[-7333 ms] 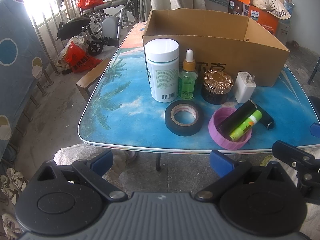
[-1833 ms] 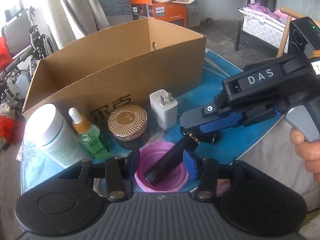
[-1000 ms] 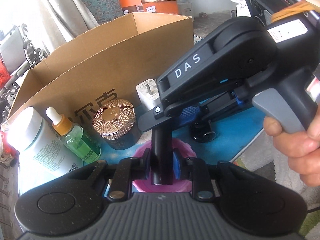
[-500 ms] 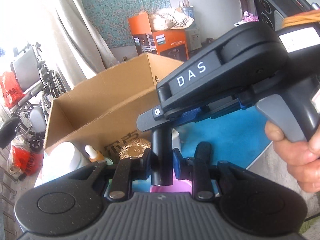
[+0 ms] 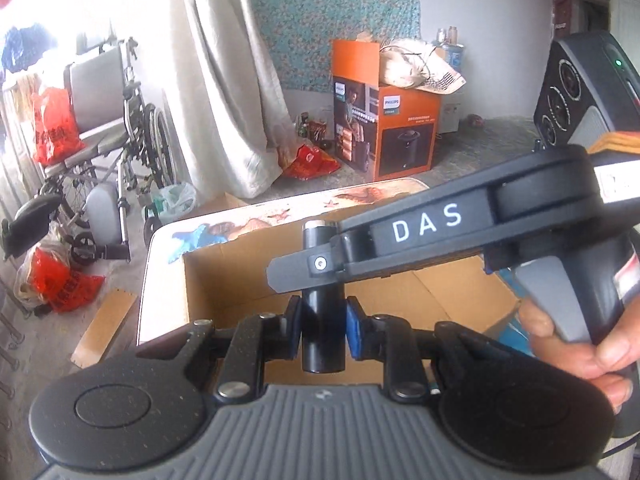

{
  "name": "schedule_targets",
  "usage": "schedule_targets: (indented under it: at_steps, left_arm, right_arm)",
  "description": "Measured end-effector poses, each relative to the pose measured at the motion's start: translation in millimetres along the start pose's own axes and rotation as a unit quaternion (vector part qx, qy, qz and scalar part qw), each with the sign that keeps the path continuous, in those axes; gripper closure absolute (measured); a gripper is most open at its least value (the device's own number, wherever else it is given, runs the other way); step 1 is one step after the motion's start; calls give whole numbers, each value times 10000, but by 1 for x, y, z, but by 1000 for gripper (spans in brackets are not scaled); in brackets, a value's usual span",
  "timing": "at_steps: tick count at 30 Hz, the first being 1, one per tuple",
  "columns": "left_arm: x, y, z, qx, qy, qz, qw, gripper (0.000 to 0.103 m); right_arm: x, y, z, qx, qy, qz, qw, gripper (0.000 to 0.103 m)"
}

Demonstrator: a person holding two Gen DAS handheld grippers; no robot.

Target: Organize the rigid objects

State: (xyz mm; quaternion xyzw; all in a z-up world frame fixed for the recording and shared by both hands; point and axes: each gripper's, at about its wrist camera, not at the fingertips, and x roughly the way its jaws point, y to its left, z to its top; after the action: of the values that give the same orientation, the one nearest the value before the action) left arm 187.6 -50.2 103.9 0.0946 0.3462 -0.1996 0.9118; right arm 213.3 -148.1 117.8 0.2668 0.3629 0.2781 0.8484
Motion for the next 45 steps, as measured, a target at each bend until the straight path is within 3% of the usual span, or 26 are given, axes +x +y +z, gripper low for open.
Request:
schedule_targets:
  at_steps: [5, 12, 18, 24, 27, 33, 35, 37, 39, 41, 45]
  left_arm:
    - [59, 45, 13, -403, 821, 20, 9958, 80]
    - [118, 65, 11, -507, 1500, 109, 9873, 78]
    - [129, 70, 8, -585, 1596, 121, 9854, 73]
    - [117, 77, 11, -686, 1403, 149, 9876, 68]
    - [101, 79, 12, -749, 1171, 99, 9902, 62]
    - [54, 89, 11, -916, 587, -27, 9941, 45]
    - [37, 94, 8, -947, 378, -59, 9948, 38]
    - [22, 100, 5, -981, 244, -59, 9949, 29]
    - [11, 105, 0, -984, 111, -42, 9951, 20]
    - [6, 110, -5, -942, 43, -2, 9955, 18]
    - [4, 121, -15, -898, -4, 101, 9959, 16]
  right_arm:
    - [78, -35, 38, 650, 1009, -132, 9927, 79]
    - [160, -91, 42, 1394, 1955, -289, 9703, 77]
    - [211, -119, 38, 1579, 2348, -501, 9578, 77]
    - [238, -124, 35, 1689, 2340, -531, 9560, 75]
    - [238, -118, 38, 1628, 2263, -524, 9589, 74]
    - [190, -85, 57, 676, 1941, -720, 9760, 46]
    - [165, -70, 62, 345, 1898, -737, 9784, 29]
    - [138, -58, 65, 130, 1818, -717, 9806, 25]
    - [115, -52, 64, 79, 1869, -669, 9801, 25]
    - [97, -54, 57, 277, 2076, -567, 9762, 25]
    - [80, -74, 23, 938, 2717, -688, 9553, 25]
